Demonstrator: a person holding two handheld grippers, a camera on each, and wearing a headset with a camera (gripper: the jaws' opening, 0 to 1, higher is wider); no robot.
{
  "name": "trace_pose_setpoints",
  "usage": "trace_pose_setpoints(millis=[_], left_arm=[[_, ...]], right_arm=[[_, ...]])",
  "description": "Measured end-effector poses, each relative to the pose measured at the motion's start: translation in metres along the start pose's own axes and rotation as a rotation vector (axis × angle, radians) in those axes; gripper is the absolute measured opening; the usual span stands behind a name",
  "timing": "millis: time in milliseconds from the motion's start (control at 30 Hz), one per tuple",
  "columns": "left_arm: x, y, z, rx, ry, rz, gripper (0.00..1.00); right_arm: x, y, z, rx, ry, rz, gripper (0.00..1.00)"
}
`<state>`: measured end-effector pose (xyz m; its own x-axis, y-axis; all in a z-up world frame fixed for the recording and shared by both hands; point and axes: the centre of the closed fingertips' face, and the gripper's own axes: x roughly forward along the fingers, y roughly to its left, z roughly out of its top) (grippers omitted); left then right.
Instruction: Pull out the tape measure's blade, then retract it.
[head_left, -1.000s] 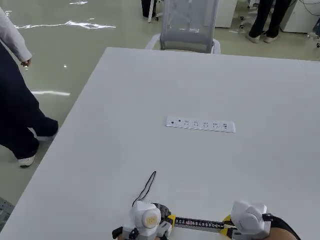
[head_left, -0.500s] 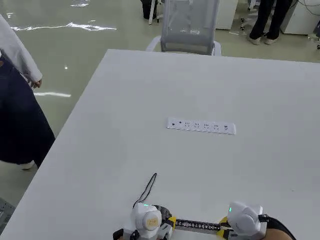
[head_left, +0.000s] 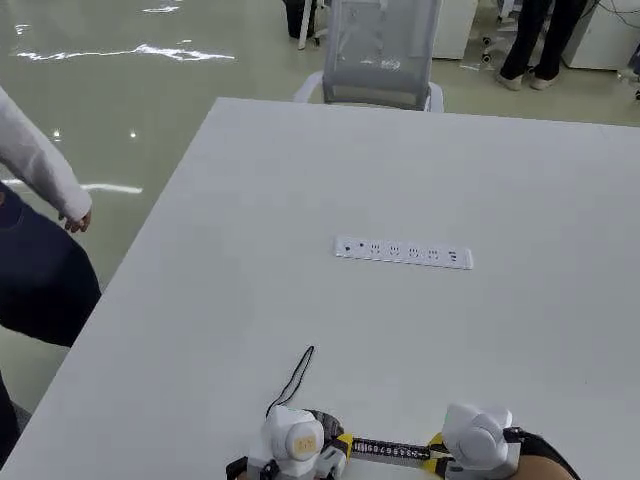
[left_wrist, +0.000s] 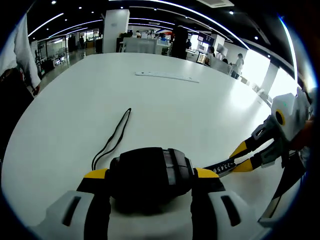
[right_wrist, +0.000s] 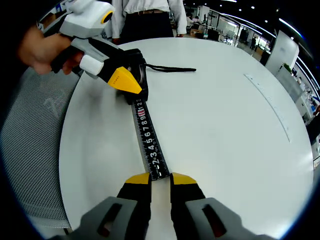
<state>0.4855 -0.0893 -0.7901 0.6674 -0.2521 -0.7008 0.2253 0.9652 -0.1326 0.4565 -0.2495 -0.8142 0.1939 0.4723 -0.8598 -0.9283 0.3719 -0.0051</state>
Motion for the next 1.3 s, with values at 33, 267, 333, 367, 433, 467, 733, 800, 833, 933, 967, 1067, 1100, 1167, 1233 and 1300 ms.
trace_pose_setpoints(millis=[33, 267, 333, 367, 433, 467, 733, 800, 833, 933, 967, 1067, 1100, 1167, 1233, 1300], left_arm=[[0.000, 0.000, 0.000, -0.001, 0.000, 0.000, 0.62], [0.001, 0.001, 0.000, -0.002, 0.000, -0.001, 0.62], [0.000, 0.001, 0.000, -0.005, 0.000, -0.002, 0.62], [0.000, 0.001, 0.000, -0.005, 0.000, -0.002, 0.62], [0.000, 0.000, 0.000, -0.005, 0.000, -0.002, 0.62], [0.000, 0.000, 0.000, -0.005, -0.001, -0.002, 0.62], [0.000, 0.001, -0.001, -0.008, 0.000, -0.003, 0.62], [-0.001, 0.000, -0.001, -0.008, 0.001, -0.004, 0.62], [-0.001, 0.000, -0.001, -0.008, 0.002, -0.004, 0.62], [-0.001, 0.000, -0.001, -0.008, 0.002, -0.004, 0.62], [-0.001, 0.000, -0.001, -0.008, 0.002, -0.004, 0.62], [-0.001, 0.000, -0.001, -0.008, 0.001, -0.005, 0.62], [-0.001, 0.000, -0.001, -0.008, 0.001, -0.005, 0.62], [-0.001, 0.000, -0.001, -0.009, 0.000, -0.005, 0.62], [0.000, 0.000, -0.001, -0.009, 0.000, -0.005, 0.62], [0.000, 0.000, -0.001, -0.010, 0.000, -0.004, 0.62]], right_arm=[[0.000, 0.000, 0.001, -0.002, 0.000, 0.000, 0.13], [0.004, 0.002, 0.008, -0.012, -0.004, 0.005, 0.13], [0.005, 0.002, 0.009, -0.012, -0.005, 0.006, 0.13], [0.005, 0.002, 0.009, -0.012, -0.006, 0.005, 0.13], [0.006, 0.004, 0.012, -0.016, -0.007, 0.008, 0.13], [0.006, 0.004, 0.012, -0.017, -0.007, 0.007, 0.13], [0.012, 0.007, 0.022, -0.026, -0.012, 0.013, 0.13], [0.014, 0.008, 0.024, -0.030, -0.013, 0.015, 0.13], [0.015, 0.009, 0.026, -0.031, -0.014, 0.016, 0.13], [0.016, 0.010, 0.028, -0.034, -0.015, 0.020, 0.13], [0.016, 0.010, 0.029, -0.035, -0.015, 0.019, 0.13], [0.019, 0.010, 0.030, -0.036, -0.015, 0.021, 0.13], [0.021, 0.009, 0.031, -0.037, -0.014, 0.021, 0.13], [0.022, 0.009, 0.032, -0.036, -0.013, 0.023, 0.13], [0.022, 0.010, 0.034, -0.037, -0.014, 0.024, 0.13], [0.023, 0.011, 0.035, -0.036, -0.016, 0.025, 0.13]])
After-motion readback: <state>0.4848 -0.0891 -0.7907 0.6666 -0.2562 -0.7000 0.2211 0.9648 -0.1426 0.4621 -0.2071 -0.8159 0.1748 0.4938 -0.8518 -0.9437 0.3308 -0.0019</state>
